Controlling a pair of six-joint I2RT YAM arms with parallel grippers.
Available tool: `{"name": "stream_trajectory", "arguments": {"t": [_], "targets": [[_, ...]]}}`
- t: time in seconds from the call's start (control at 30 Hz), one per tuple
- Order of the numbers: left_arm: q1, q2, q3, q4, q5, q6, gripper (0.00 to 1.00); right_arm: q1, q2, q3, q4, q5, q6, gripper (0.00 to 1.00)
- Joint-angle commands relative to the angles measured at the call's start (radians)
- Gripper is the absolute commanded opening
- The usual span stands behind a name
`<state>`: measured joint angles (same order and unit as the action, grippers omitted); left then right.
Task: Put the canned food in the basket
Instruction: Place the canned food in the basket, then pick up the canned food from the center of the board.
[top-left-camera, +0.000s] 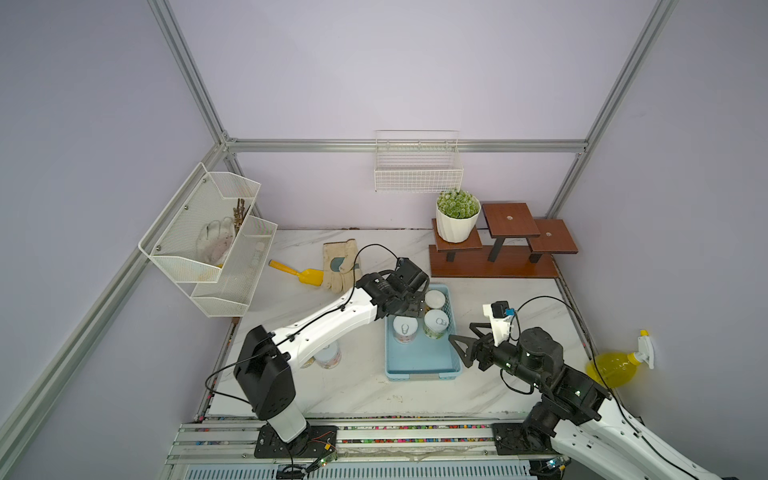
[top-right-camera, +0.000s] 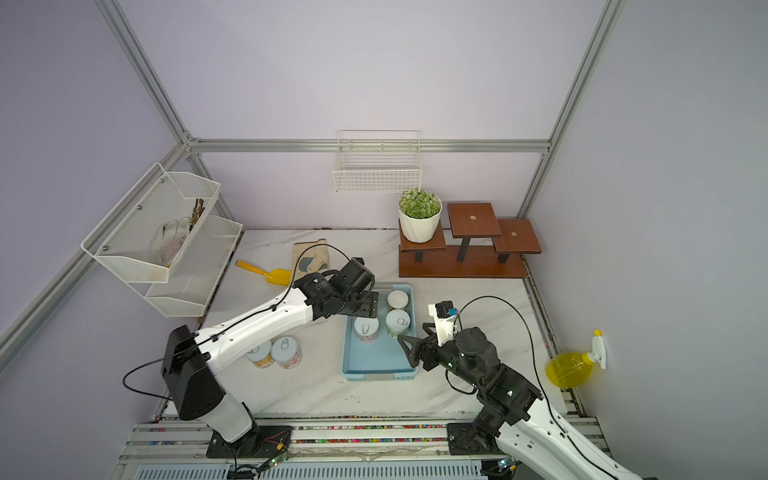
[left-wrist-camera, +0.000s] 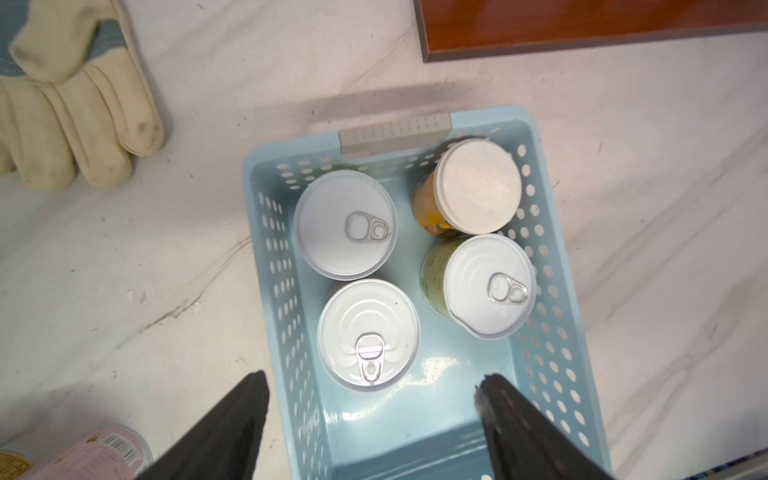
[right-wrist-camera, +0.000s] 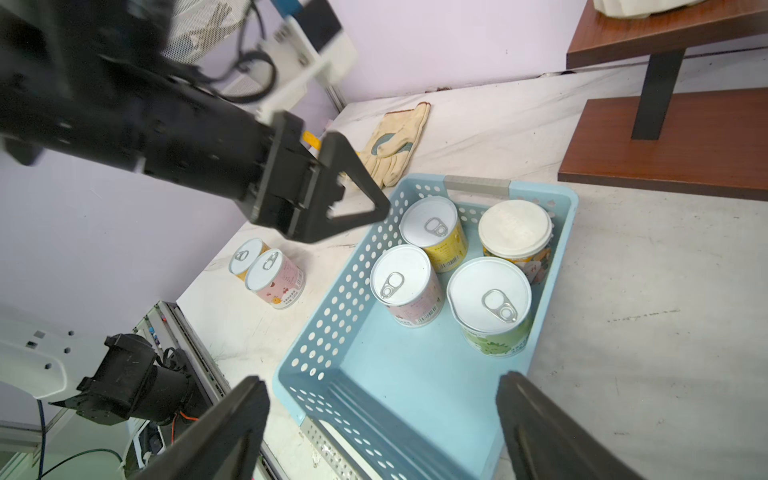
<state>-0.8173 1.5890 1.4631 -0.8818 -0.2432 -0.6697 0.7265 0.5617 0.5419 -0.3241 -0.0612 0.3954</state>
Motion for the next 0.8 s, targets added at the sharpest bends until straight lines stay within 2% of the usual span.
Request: {"name": "stream_trajectory", "arguments": {"t": [0.0,0.23,0.6,0.77], "targets": [[0.026,-0.094,-0.066,-0.024,-0.031,-0.004,0.82,0.016,0.032,0.014,0.053,-0.021,-0.011,0.91],[0.056,-0.288,-0.230,-0.054,-0.073,-0.093,0.81,0.083,0.131,0.040,0.121,-0.017,-0.020,0.91],[0.075,-0.489,-0.421,-0.179,-0.118,-0.260,0.84,0.278,0.313,0.100,0.289,0.041,-0.045,0.90],[0.089,-0.538,-0.468,-0.237,-0.135,-0.316,0.85,0.331,0.375,0.134,0.358,0.036,-0.052,0.90]]}}
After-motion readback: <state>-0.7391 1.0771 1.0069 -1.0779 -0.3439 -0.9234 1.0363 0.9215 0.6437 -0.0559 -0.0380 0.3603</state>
